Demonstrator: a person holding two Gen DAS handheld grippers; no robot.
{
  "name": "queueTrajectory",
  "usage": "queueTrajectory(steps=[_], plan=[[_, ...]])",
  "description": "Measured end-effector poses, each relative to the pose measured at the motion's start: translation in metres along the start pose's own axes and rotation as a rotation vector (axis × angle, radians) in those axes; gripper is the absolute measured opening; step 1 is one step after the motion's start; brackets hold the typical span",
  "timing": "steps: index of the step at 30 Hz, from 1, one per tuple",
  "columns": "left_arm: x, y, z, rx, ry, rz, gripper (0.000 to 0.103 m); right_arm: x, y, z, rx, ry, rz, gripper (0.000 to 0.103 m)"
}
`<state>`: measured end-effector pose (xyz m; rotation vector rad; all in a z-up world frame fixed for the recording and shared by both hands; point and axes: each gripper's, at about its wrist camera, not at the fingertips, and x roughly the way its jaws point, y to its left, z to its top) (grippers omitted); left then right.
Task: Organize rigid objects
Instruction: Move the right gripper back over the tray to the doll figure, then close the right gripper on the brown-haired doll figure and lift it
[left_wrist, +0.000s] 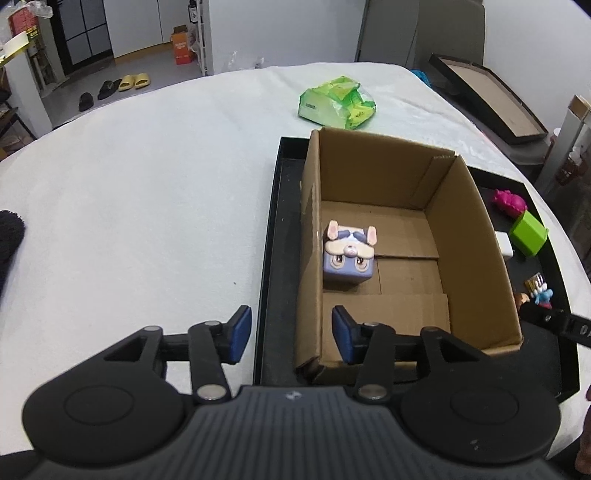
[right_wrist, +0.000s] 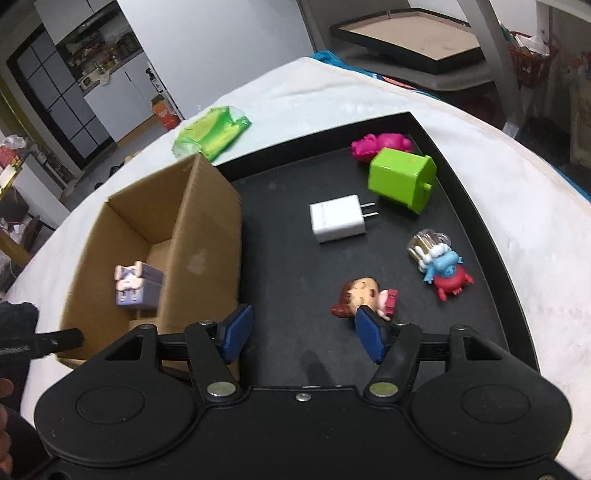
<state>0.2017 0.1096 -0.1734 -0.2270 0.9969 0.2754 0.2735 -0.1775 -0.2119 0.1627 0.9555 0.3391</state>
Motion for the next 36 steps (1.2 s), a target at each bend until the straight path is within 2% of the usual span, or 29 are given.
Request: queueTrajectory(steps=[6,10,16,18,20,24,36], plan=[[0.001,-0.005,0.002,0.008,-0.010,0.024,0.050,0.016,-0.013,0.005,0.059,0.017,-0.036,0.063],[0.004,-0.011,0.002,0.023,-0.007,0.034,0.051,0.026,-0.020,0.009,0.081,0.016,-0.077,0.070],[0.009,-0.020,0.004,0.036,-0.006,0.041,0.051,0.040,-0.024,0.008,0.063,0.025,-0.128,0.073],[0.010,-0.023,0.004,0.041,-0.009,0.042,0.051,0.042,-0.025,0.007,0.049,0.024,-0.143,0.069],[0.011,-0.025,0.004,0.048,-0.011,0.046,0.051,0.043,-0.026,0.005,0.052,0.037,-0.122,0.043],[0.013,-0.029,0.004,0.060,-0.011,0.068,0.051,0.038,-0.023,0.002,0.028,0.036,-0.120,0.042],[0.008,-0.024,0.006,0.031,-0.030,0.069,0.051,0.022,-0.018,-0.003,-0.002,0.010,-0.130,0.042]])
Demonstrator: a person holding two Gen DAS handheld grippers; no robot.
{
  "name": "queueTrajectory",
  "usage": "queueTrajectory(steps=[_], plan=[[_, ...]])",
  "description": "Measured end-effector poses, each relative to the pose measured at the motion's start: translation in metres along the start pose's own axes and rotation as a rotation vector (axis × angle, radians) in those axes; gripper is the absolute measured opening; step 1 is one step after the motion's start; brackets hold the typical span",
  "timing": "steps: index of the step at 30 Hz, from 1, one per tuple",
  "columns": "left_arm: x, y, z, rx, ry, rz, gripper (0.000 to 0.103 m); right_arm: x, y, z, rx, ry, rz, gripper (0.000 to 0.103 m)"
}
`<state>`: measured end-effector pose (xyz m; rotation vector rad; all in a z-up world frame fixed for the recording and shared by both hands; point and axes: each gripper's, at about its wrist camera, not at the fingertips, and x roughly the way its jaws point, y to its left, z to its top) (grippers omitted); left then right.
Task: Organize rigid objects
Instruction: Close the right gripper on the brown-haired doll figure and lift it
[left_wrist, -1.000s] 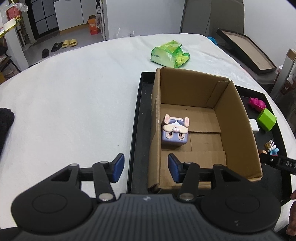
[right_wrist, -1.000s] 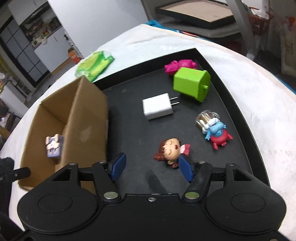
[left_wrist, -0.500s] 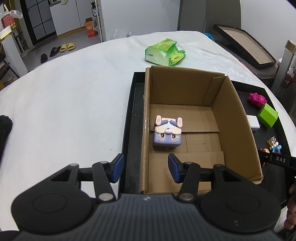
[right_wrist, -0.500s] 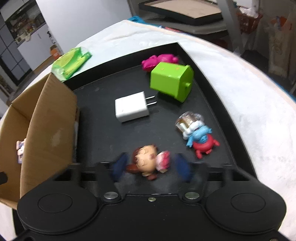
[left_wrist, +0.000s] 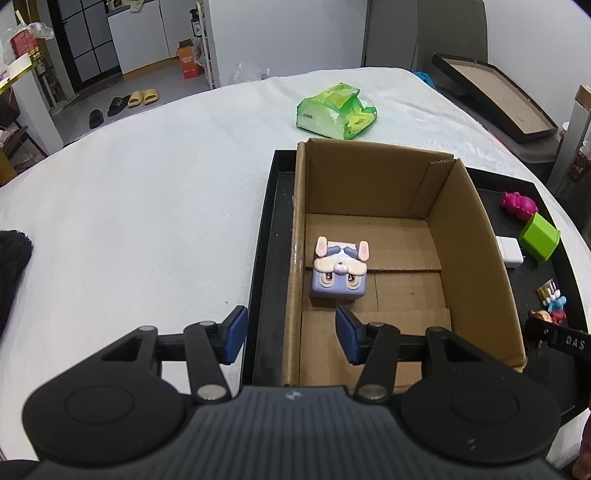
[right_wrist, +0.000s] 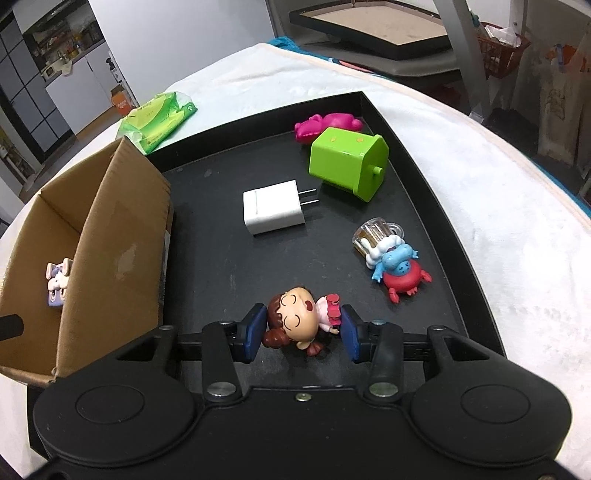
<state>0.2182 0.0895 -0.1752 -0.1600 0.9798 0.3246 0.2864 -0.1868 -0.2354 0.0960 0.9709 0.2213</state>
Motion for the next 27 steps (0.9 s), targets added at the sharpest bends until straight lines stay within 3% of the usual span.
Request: queueTrajectory(steps=[15,27], plan=[[0.004,0.015,0.003,-0.071,0.007,-0.055,0.051,-0.037,0.022,0.009,-0.071,-0.064,-0.004,0.042],[-0.005,0.017,0.003,-0.057,-0.038,-0.080,0.050,-0.063,0.057,0.026,-0.127,-0.102,0.011,0.042]])
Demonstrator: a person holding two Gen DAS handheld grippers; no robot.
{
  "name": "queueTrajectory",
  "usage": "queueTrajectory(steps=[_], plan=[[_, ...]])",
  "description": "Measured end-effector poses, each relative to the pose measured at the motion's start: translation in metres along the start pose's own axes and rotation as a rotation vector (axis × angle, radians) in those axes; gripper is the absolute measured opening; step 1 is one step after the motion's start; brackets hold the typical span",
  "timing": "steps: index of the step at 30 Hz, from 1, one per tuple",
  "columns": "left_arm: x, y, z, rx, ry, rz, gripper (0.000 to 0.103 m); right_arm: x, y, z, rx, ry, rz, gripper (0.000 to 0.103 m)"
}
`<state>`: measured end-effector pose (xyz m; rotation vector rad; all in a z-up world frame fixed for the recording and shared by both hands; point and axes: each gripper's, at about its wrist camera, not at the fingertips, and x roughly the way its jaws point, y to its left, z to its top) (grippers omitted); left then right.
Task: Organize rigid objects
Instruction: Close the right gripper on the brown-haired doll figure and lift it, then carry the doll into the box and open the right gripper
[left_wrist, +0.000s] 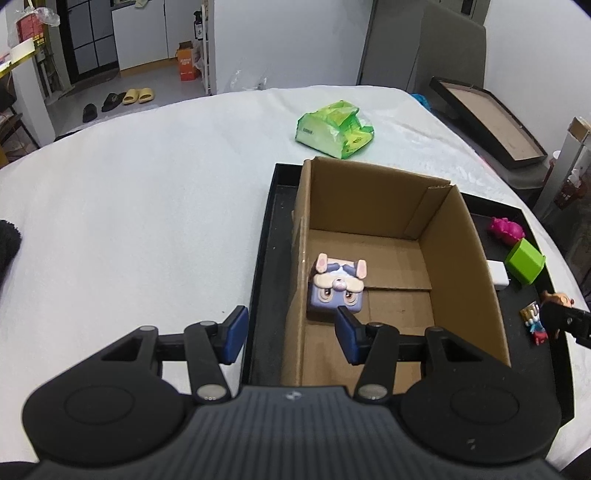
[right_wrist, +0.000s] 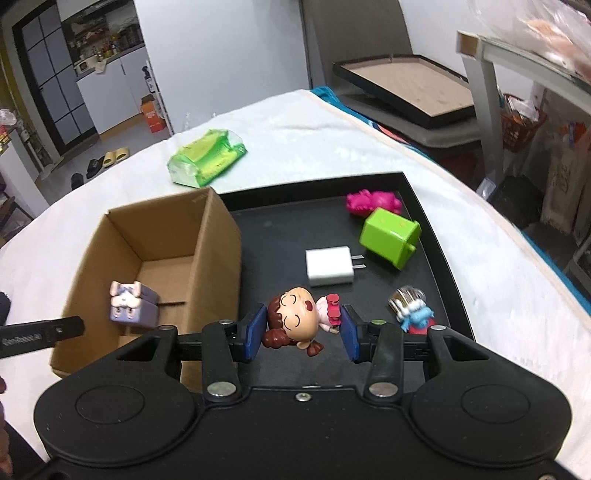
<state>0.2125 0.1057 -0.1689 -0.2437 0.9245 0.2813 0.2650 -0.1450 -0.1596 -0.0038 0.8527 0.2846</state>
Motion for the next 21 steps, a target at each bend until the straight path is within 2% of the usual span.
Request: queueTrajectory(steps=[8,19,21], plan=[[0.001,0.008,0.002,-0.037,-0.007,-0.043,0.042,-0.014,0.027,0.018,-0.053,-0.036,0.015,0.042],[0.011,0.020,0.002,-0.082,0.020,-0.093,0.014,-0.016,0.077,0.030,-0.126,-0.055,0.086,0.043],[0.012,0.020,0.002,-0.082,0.020,-0.104,0.012,-0.013,0.085,0.031,-0.135,-0.049,0.100,0.043]])
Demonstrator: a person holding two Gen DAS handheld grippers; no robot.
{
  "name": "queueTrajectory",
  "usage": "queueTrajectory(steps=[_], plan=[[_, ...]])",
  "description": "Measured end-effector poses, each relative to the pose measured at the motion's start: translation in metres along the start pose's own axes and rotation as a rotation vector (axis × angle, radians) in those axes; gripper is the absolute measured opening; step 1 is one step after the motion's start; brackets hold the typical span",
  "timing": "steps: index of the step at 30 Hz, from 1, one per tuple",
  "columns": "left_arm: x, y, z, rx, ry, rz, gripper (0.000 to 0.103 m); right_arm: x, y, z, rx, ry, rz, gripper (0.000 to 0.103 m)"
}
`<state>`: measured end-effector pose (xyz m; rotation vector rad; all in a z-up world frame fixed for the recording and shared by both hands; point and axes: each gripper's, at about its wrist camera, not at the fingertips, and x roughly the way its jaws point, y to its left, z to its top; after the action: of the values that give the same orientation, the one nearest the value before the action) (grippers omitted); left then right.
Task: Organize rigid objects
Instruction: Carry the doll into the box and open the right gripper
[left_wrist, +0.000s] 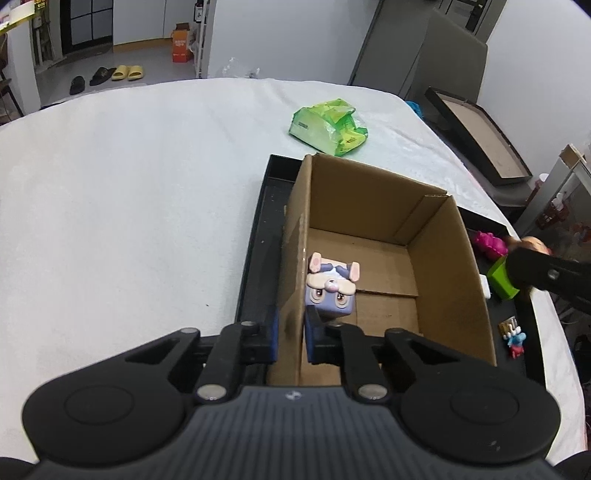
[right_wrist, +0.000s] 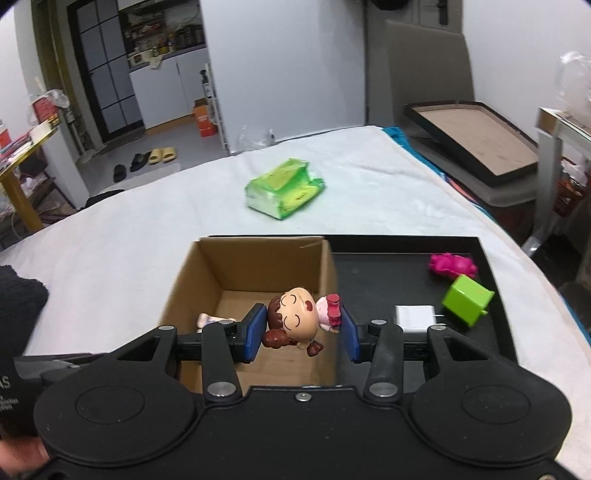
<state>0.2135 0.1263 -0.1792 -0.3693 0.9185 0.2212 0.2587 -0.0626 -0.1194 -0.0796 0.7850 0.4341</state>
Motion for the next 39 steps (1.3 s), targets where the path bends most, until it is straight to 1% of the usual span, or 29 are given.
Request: queueTrajectory(steps=[2,10,16,18,19,21,25,33,37,39], plan=[[0.001,0.000,-0.001,-0.001,0.004,-0.008,0.010,0.004,0.007,0.001,-0.009,0.008,0.013,0.043],[0.000,0.006,-0.001,-0.020,0.007,-0.039,0.010,0.027,0.038,0.014,-0.046,0.036,0.059,0.043],[0.001,0.008,-0.001,-0.027,0.007,-0.045,0.010,0.034,0.059,0.027,-0.094,0.029,0.085,0.043],[0.001,0.010,-0.001,-0.039,0.010,-0.054,0.010,0.036,0.066,0.032,-0.120,0.015,0.117,0.043],[0.001,0.011,-0.001,-0.044,0.011,-0.058,0.010,0.035,0.069,0.033,-0.131,-0.001,0.125,0.045],[0.001,0.013,-0.001,-0.048,0.012,-0.063,0.010,0.036,0.073,0.036,-0.143,-0.016,0.100,0.050],[0.002,0.016,0.000,-0.057,0.017,-0.075,0.011,0.038,0.064,0.034,-0.111,0.007,0.100,0.050],[0.002,0.014,-0.001,-0.039,0.016,-0.069,0.011,0.026,0.030,0.016,-0.078,0.035,0.044,0.054],[0.001,0.009,-0.001,-0.019,0.017,-0.051,0.012,0.014,0.011,0.006,-0.065,0.040,0.023,0.060],[0.001,0.007,-0.002,-0.010,0.016,-0.038,0.013,0.009,0.001,0.001,-0.061,0.045,0.013,0.060]])
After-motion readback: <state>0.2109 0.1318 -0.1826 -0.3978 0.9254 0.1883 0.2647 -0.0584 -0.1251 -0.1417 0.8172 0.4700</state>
